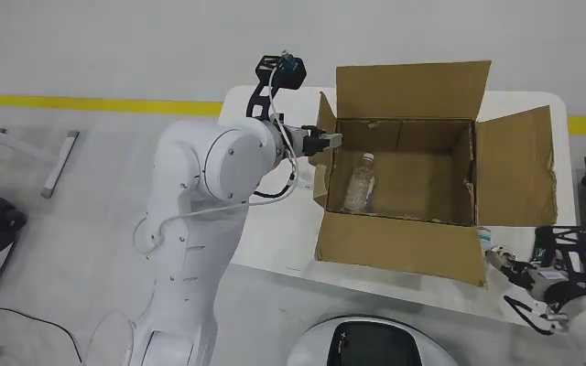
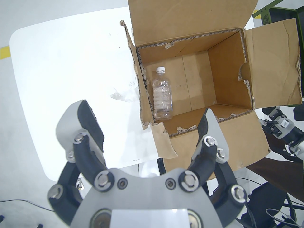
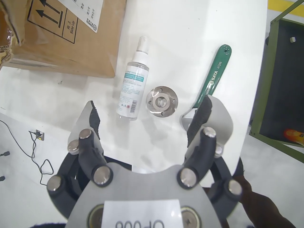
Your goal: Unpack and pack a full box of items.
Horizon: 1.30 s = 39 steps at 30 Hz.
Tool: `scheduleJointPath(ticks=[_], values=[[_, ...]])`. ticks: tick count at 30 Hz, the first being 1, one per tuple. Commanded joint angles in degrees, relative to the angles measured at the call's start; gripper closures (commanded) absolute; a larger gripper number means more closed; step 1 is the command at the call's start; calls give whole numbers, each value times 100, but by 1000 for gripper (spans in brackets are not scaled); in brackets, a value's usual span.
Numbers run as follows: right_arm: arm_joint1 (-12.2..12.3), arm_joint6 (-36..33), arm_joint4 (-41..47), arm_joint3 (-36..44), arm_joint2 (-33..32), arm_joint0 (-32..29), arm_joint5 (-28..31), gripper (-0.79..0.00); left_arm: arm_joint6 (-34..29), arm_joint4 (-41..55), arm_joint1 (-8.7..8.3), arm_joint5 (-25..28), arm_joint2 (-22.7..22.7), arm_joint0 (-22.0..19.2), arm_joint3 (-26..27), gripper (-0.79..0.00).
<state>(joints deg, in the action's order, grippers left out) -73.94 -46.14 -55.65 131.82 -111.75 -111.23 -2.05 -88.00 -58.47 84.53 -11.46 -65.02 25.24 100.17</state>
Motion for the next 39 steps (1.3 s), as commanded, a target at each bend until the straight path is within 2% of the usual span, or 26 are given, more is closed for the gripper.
scheduleJointPath(ticks=[1,9,18,19,24,29,31,32,33,34,35,39], values=[[6,18,-156,-103,186,124,-60,-646,0,0,0,0,0,0,0,-785],[19,48,-629,-356,688,484,-292,-554,0,0,0,0,0,0,0,-785],[35,-37,-831,-587,957,782,-384,-480,0,0,0,0,0,0,0,-785],[36,-39,-818,-545,959,767,-371,-483,0,0,0,0,0,0,0,-785],[22,224,-231,-190,607,430,-302,-600,0,0,0,0,0,0,0,-785],[-32,469,1105,-91,-216,-22,-537,-603,0,0,0,0,0,0,0,-785],[-44,462,1582,-164,-490,-85,-579,-662,0,0,0,0,0,0,0,-785],[-51,500,1777,-237,-590,-92,-614,-656,0,0,0,0,0,0,0,-785],[-55,502,1933,-318,-643,-96,-645,-610,0,0,0,0,0,0,0,-785],[-57,435,2135,-387,-632,-79,-618,-468,0,0,0,0,0,0,0,-785],[-53,383,2266,-444,-639,-49,-578,-382,0,0,0,0,0,0,0,-785],[-27,351,2174,-509,-516,71,-466,-376,0,0,0,0,0,0,0,-785]])
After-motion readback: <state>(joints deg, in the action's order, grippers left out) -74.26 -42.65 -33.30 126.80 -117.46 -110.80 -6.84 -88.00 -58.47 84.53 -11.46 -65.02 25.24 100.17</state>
